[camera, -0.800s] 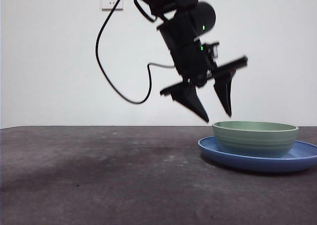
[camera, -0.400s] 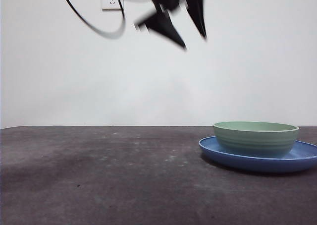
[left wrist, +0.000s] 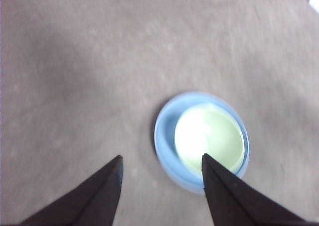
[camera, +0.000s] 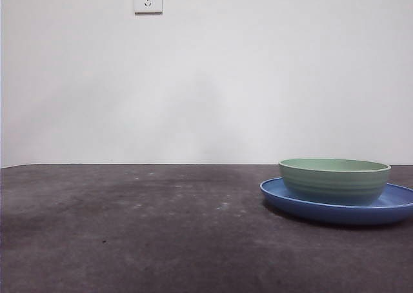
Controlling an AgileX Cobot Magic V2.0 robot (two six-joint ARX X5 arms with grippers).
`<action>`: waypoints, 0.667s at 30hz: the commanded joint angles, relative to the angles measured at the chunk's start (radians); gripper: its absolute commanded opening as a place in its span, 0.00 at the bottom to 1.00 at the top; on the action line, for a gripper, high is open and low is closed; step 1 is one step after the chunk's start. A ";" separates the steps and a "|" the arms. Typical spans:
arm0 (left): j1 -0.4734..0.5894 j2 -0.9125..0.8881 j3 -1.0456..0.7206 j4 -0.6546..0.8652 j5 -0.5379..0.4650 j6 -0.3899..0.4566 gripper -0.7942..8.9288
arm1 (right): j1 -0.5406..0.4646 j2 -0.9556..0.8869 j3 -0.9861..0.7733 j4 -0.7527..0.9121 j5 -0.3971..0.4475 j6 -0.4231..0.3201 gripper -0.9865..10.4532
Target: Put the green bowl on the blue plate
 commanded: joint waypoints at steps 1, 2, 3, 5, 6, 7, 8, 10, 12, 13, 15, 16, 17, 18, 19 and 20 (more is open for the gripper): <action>0.000 -0.045 -0.046 0.008 0.000 0.042 0.35 | 0.003 0.006 0.021 0.009 0.002 0.007 0.40; 0.000 -0.074 -0.086 0.015 0.000 0.042 0.35 | 0.003 0.006 0.021 0.009 0.002 0.007 0.40; 0.001 -0.100 -0.126 0.024 0.001 0.045 0.35 | 0.003 0.006 0.021 0.008 0.002 0.008 0.40; 0.002 -0.168 -0.234 0.063 0.001 0.054 0.35 | 0.003 0.006 0.021 0.008 0.002 0.007 0.40; 0.003 -0.208 -0.302 0.095 0.003 0.058 0.35 | 0.003 0.006 0.021 0.008 0.002 0.008 0.40; 0.003 -0.254 -0.381 0.132 0.016 0.060 0.35 | 0.003 0.006 0.021 0.008 0.002 0.008 0.40; 0.003 -0.296 -0.454 0.168 0.035 0.060 0.35 | 0.003 0.006 0.021 0.008 0.002 0.008 0.40; 0.003 -0.375 -0.585 0.228 0.090 0.068 0.35 | 0.003 0.006 0.021 0.008 0.002 0.008 0.40; 0.003 -0.443 -0.703 0.280 0.151 0.069 0.35 | 0.003 0.006 0.021 0.008 0.002 0.008 0.40; 0.003 -0.476 -0.760 0.299 0.176 0.074 0.35 | 0.003 0.006 0.021 0.008 0.002 0.008 0.40; 0.003 -0.528 -0.851 0.323 0.208 0.078 0.35 | 0.003 0.006 0.021 0.008 0.002 0.008 0.40; 0.003 -0.553 -0.895 0.334 0.226 0.087 0.35 | 0.003 0.006 0.021 0.008 0.002 0.009 0.40; 0.003 -0.576 -0.936 0.344 0.248 0.095 0.35 | 0.003 0.006 0.021 0.008 0.002 0.011 0.40; 0.003 -0.595 -0.970 0.354 0.272 0.099 0.35 | 0.003 0.006 0.021 0.008 0.002 0.012 0.40; 0.003 -0.616 -1.008 0.366 0.304 0.103 0.35 | 0.003 0.006 0.021 0.007 0.002 0.012 0.40; 0.003 -0.634 -1.042 0.377 0.338 0.111 0.35 | 0.003 0.006 0.021 0.008 0.002 0.012 0.40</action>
